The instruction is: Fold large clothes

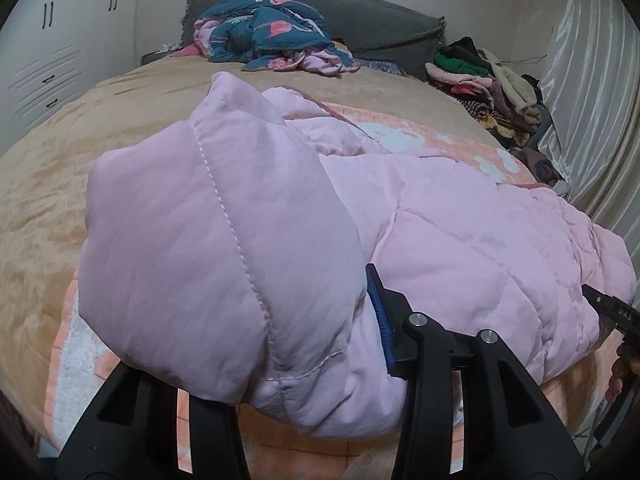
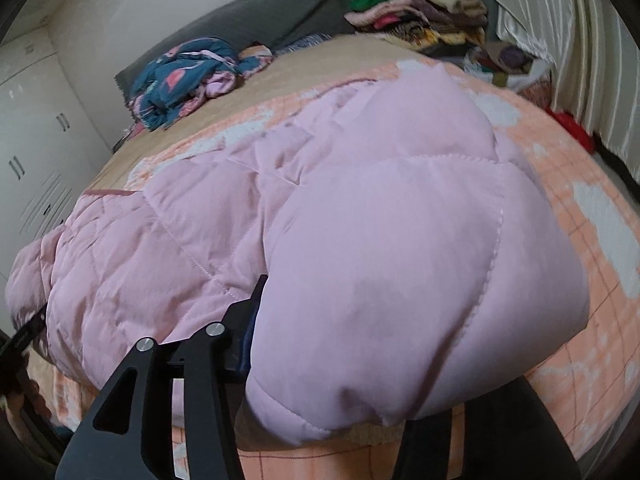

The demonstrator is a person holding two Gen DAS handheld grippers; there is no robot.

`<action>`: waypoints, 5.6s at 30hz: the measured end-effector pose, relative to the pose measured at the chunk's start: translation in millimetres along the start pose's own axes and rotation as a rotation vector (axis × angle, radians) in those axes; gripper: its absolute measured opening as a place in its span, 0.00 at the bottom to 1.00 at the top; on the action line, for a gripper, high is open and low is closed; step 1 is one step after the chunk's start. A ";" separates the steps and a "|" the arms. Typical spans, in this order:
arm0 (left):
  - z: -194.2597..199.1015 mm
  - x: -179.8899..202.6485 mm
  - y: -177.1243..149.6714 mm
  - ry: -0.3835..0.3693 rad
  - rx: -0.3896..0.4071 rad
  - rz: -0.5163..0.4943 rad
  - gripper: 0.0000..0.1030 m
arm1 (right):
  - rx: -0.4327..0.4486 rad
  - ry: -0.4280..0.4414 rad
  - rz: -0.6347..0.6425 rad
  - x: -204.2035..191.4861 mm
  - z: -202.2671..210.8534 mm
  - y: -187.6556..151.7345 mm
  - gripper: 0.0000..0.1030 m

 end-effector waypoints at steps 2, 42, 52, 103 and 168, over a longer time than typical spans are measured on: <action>-1.5 0.9 -1.8 0.007 -0.005 0.000 0.34 | -0.014 -0.002 -0.027 2.8 -5.7 -0.8 0.52; 47.9 -25.1 -23.5 0.065 -0.079 0.029 0.91 | -0.026 -0.056 -0.076 51.7 86.4 -58.8 0.96; 90.7 -20.8 -22.5 0.063 -0.006 -0.010 0.91 | 0.053 -0.100 -0.024 46.0 129.3 -51.7 0.96; 155.8 39.6 -66.8 -0.083 0.071 -0.126 0.91 | 0.221 0.081 0.322 -132.9 190.2 -85.8 0.96; 155.6 40.1 -62.7 -0.071 0.077 -0.131 0.91 | 0.223 0.070 0.340 -134.4 192.4 -86.7 0.96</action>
Point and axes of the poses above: each gripper's, at about its wrist camera, not at the fingertips, and z roughly against the way its jaws point, x to its right, y to its top, the point moved 2 cm from there along -z, roughly the way its jaws point, and after that the axes turned 13 degrees about z, right-handed, at the moved point
